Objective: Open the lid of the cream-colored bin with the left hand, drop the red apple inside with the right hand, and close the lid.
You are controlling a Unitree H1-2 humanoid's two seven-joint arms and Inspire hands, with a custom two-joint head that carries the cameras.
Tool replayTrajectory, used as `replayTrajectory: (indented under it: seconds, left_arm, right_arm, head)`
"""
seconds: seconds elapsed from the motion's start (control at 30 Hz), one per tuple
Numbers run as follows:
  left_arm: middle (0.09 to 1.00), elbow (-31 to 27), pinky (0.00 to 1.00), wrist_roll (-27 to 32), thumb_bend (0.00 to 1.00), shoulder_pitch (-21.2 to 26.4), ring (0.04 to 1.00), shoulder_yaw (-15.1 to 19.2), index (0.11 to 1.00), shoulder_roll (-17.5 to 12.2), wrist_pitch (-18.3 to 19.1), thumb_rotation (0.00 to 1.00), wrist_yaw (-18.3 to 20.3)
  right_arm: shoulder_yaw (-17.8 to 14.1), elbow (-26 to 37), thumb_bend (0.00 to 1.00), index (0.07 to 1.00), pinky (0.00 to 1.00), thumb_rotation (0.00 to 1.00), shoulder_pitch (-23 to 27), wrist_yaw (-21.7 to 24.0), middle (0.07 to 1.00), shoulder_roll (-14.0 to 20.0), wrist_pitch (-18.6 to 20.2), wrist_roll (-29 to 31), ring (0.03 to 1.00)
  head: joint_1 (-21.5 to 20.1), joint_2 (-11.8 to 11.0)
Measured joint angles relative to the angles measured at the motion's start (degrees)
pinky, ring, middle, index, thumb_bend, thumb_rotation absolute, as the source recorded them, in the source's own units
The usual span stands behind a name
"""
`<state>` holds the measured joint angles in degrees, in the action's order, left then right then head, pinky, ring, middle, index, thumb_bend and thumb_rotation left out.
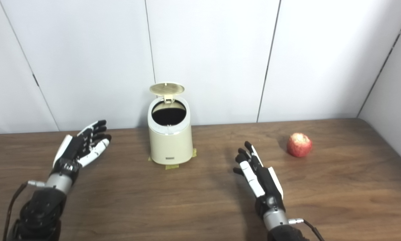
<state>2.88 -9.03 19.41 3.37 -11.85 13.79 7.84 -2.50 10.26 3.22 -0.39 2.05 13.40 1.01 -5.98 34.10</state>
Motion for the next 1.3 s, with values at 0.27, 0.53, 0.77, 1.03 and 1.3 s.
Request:
replayTrajectory:
  seconds: [0.27, 0.53, 0.77, 1.03, 1.3]
  left_arm:
    - [0.912, 0.73, 0.89, 3.02, 0.37, -4.99, 0.921, 0.88, 0.921, 0.2, -2.23, 0.52, -0.52]
    - [0.912, 2.56, 0.89, 4.92, 0.38, -6.39, 0.93, 1.7, 0.921, 2.42, -6.12, 0.58, -2.82]
    - [0.939, 2.95, 0.9, 7.98, 0.42, -6.61, 0.941, 2.2, 0.95, 2.39, -6.75, 0.57, -2.31]
    - [0.935, 2.96, 0.91, 9.21, 0.41, -6.76, 0.948, 2.44, 0.952, 2.38, -6.75, 0.51, -2.57]
    - [0.94, 2.96, 0.91, 9.6, 0.39, -6.89, 0.928, 2.38, 0.949, 2.41, -6.75, 0.49, -2.66]
  right_arm:
    - [-0.97, 0.0, 0.53, 0.946, 0.84, 0.79, 0.01, -0.09, 0.937, 0.08, 0.0, 0.47, 0.91]
    - [-2.52, -0.31, 0.56, 0.844, 0.74, 0.47, -0.06, -3.72, 0.844, -1.17, -3.96, -0.67, 0.812]
    - [-5.05, -5.18, 0.72, 0.817, 0.7, 0.35, 0.32, -5.28, 0.821, -0.31, -9.75, -1.35, 0.778]
    - [-8.23, -4.02, 0.69, 0.782, 0.67, 0.22, 0.54, -6.73, 0.814, 2.98, -10.43, -1.8, 0.779]
    - [-11.35, 2.37, 0.68, 0.777, 0.64, 0.16, 0.9, -6.9, 0.782, 4.41, -6.85, 0.18, 0.737]
  head:
    - [-0.09, -0.26]
    - [-0.18, -0.09]
    - [-1.4, 0.35]
    - [-2.81, 0.7]
    - [-4.04, 1.05]
